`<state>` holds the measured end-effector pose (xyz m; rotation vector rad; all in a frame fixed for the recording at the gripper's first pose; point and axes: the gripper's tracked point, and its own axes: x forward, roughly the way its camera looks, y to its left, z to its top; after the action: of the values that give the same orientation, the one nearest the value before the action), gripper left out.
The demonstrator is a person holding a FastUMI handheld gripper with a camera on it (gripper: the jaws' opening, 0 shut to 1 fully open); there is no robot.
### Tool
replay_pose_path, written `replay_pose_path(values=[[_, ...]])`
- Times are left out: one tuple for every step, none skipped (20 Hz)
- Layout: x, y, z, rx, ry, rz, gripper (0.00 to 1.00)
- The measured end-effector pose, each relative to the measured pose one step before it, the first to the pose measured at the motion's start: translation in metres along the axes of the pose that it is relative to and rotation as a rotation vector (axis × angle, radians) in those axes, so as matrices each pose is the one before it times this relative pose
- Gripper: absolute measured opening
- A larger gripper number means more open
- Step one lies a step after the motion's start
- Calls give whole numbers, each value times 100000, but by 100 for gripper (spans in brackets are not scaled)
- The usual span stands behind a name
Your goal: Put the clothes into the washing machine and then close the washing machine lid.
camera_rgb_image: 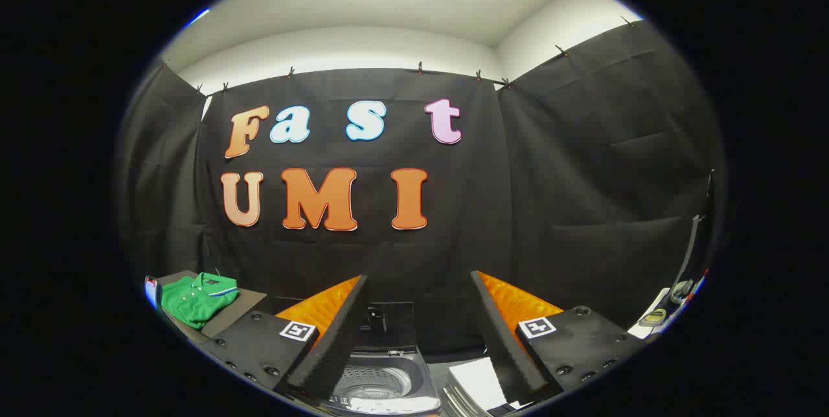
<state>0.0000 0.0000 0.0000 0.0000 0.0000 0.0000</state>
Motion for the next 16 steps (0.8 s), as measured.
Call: replay_pose_path(values=[[105, -128, 93, 189, -220, -409, 98], [110, -159, 108, 223, -271, -575, 98], [29, -236, 166, 229, -140, -436, 98], [119, -235, -53, 207, -57, -346, 98], [165, -122, -71, 180, 24, -378, 98], [15, -203, -119, 273, 136, -195, 98], [-31, -113, -95, 309, 196, -130, 98], [149, -265, -69, 265, 184, -415, 98], [42, -99, -142, 239, 237, -236, 98], [-26, -120, 9, 332, 244, -133, 98], [52, -59, -56, 379, 235, 27, 98], [103, 9, -58, 337, 150, -25, 98], [-33, -110, -62, 200, -6, -70, 98], [-34, -179, 9, 79, -52, -146, 98], [12, -76, -42, 41, -74, -187, 98], [1, -49, 220, 61, -109, -105, 98]])
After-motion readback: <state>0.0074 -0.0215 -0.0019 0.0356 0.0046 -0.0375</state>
